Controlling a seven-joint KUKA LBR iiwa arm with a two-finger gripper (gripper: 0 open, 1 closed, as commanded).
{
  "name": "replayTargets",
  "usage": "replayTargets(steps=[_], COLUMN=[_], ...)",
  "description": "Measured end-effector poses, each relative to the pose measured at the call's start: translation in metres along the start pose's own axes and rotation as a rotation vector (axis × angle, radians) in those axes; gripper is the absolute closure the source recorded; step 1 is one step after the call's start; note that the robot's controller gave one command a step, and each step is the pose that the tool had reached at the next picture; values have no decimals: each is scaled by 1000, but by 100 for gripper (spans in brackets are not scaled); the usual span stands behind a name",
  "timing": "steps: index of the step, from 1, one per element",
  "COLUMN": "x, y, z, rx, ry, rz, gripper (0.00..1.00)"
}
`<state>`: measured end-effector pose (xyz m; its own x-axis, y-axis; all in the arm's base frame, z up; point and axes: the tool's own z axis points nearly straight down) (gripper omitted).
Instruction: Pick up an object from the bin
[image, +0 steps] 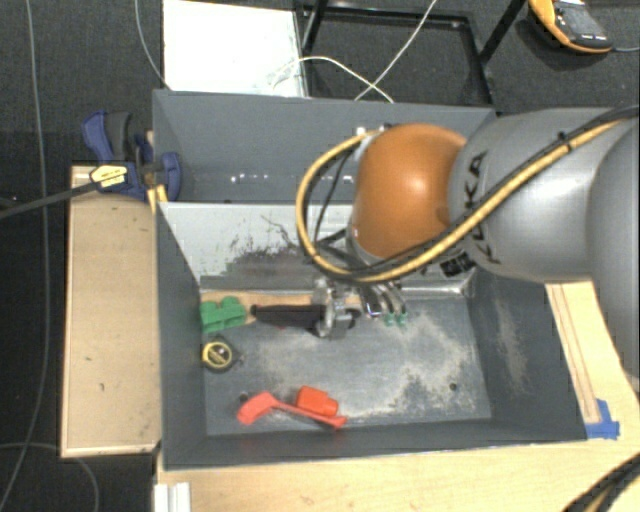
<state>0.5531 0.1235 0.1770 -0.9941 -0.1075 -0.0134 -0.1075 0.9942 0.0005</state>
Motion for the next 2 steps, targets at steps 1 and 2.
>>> replayTargets(steps=[1, 2], x=[19, 13], y=[-4, -6], z=[66, -31], rx=[2, 1], ry=[21, 5], rz=[5, 8], gripper=[100, 100])
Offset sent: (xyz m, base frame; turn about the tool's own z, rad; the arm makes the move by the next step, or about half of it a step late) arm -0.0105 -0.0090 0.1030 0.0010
